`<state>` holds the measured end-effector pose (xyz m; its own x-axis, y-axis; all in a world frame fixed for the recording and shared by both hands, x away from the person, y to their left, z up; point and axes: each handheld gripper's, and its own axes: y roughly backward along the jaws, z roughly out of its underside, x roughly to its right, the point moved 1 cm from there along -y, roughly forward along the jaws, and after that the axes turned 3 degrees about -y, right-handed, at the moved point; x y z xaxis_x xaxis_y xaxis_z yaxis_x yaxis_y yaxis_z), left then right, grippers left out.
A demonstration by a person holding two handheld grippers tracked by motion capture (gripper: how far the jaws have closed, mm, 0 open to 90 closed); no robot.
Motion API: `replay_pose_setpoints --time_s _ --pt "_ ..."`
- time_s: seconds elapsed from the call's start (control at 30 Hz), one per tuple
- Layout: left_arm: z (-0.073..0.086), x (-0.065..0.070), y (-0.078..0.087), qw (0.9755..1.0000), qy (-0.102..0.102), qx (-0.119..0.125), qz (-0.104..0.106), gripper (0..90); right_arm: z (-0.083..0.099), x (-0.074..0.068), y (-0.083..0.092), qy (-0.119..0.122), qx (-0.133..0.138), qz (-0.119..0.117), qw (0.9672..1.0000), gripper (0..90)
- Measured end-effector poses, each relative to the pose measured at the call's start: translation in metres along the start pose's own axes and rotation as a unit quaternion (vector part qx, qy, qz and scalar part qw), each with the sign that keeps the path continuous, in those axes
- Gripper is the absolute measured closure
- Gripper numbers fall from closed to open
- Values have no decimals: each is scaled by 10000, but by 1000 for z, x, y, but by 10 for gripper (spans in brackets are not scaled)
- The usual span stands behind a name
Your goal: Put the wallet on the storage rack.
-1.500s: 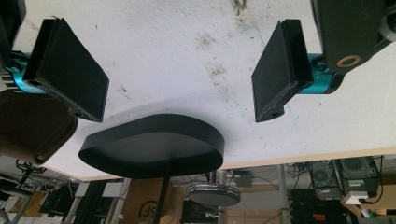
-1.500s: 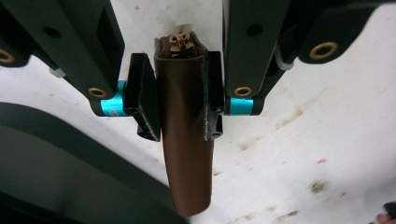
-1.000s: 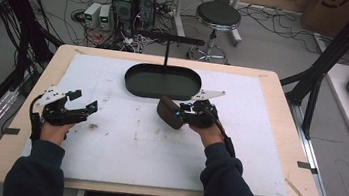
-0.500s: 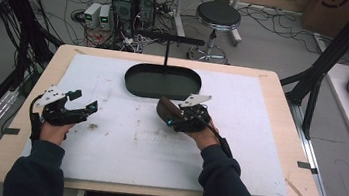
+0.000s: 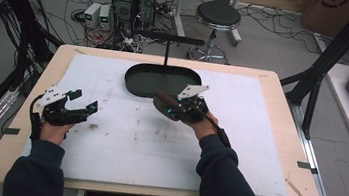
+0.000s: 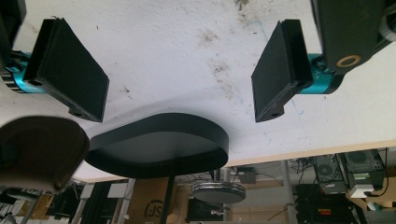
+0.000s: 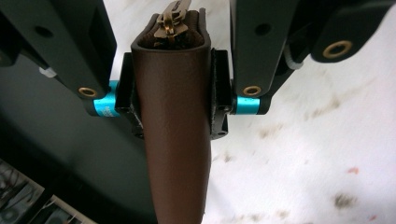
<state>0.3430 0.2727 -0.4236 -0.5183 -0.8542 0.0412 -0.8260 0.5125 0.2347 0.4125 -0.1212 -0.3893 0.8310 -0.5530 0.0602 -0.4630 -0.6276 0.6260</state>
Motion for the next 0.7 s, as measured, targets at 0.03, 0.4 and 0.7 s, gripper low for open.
replay_pose_setpoints --time_s 0.03,0.4,0.7 --pt "0 0 0 10000 8 15 7 189 -5 3 -1 50 85 15 10000 650" --pt "0 -1 -1 10000 26 55 39 189 -46 42 -26 -629 410 -23 9972 650" --pt "1 -1 -1 10000 29 44 52 190 -52 64 -56 -995 435 279 9937 650"
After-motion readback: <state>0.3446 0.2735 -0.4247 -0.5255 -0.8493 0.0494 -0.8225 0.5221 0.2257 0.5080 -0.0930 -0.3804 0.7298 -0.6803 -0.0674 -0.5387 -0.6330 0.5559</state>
